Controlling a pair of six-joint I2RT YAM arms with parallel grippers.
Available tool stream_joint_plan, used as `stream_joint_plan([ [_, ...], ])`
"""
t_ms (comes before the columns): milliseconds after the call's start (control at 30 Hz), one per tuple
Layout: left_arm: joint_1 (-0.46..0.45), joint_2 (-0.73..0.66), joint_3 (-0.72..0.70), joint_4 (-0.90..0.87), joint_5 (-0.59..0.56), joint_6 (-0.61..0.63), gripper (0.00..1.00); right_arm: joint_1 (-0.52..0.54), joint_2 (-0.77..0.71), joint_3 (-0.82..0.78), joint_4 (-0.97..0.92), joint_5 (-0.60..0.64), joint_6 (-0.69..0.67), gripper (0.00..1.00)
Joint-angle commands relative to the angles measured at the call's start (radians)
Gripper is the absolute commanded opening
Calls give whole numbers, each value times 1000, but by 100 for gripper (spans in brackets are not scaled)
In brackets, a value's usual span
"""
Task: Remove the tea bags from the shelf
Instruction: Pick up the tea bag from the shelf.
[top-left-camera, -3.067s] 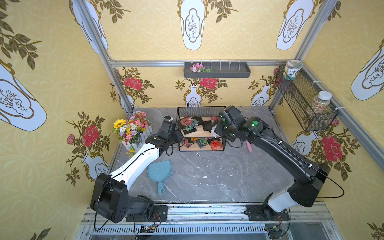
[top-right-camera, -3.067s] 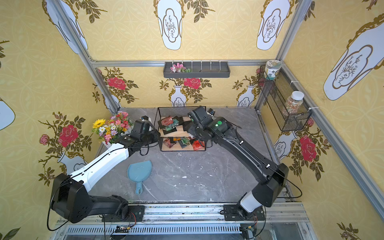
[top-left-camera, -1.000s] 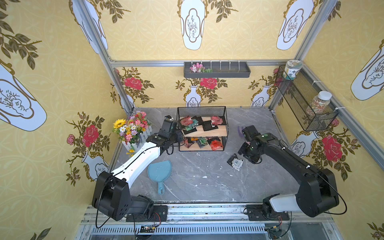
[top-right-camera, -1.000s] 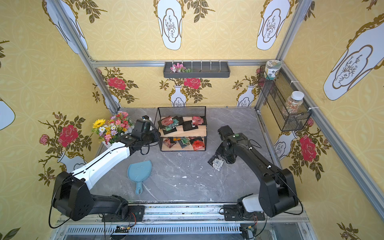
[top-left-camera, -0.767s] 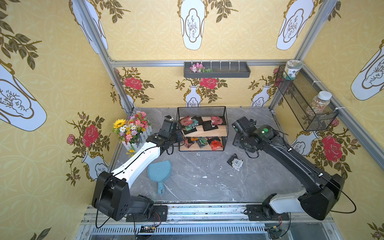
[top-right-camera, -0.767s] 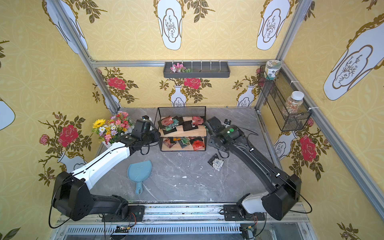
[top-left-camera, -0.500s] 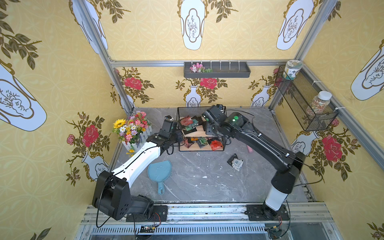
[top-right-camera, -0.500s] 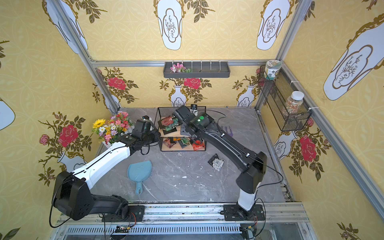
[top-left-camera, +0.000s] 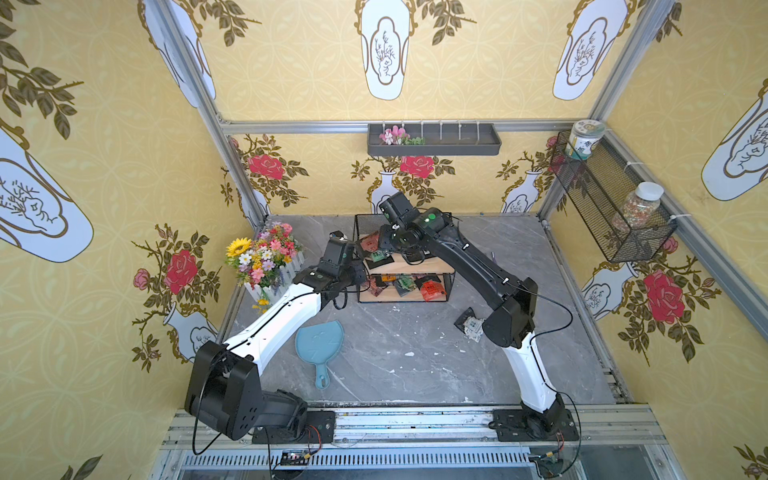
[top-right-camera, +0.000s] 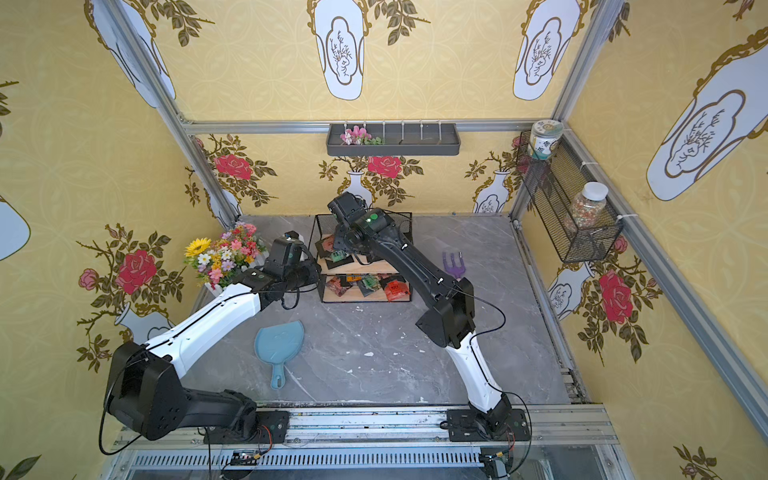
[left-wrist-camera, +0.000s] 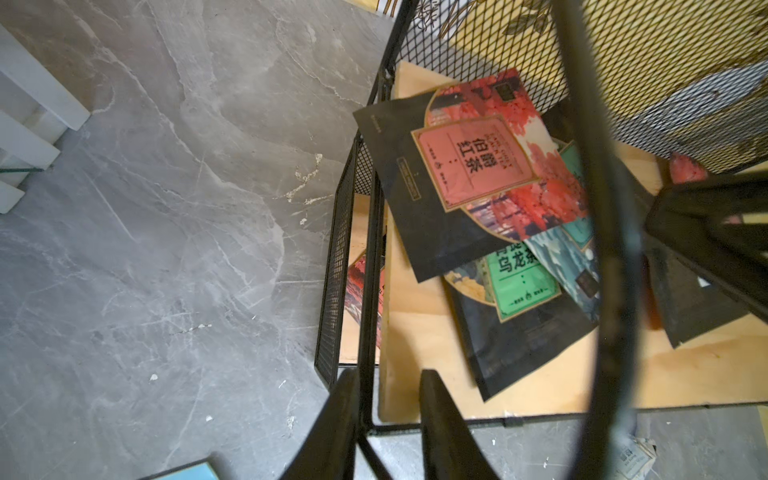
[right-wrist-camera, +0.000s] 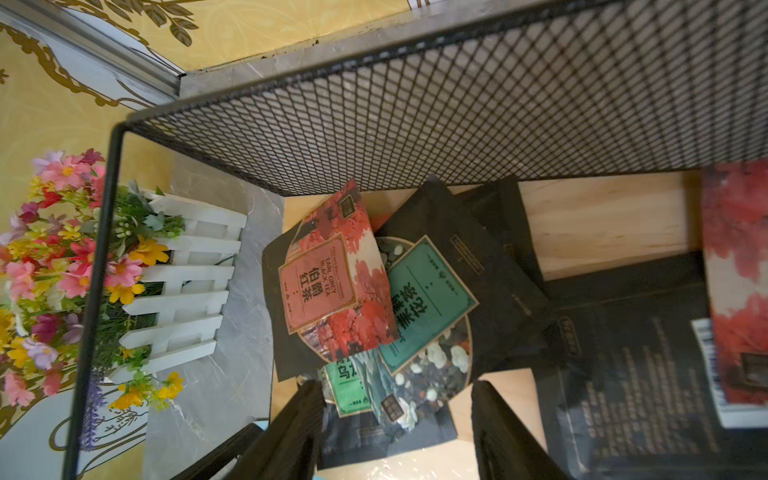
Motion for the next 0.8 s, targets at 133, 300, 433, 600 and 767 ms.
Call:
stream_joint_plan([
  [133,-1,4,1,-15,8,13,30,-13,34,11,136,-57,12,55],
  [300,-1,5,1,-18,7,13,30,-12,53,23,144,-35,25,52],
  [433,-1,3,2,-21,7,15,30,-8,-52,-77,164,56,75,51],
  [600,-2,2,-1,-19,5,15,31,-14,-208,-322,246,59,168,50],
  [767,-1,0,-1,-18,3,18,30,-17,-264,-469,284,-7,282,44],
])
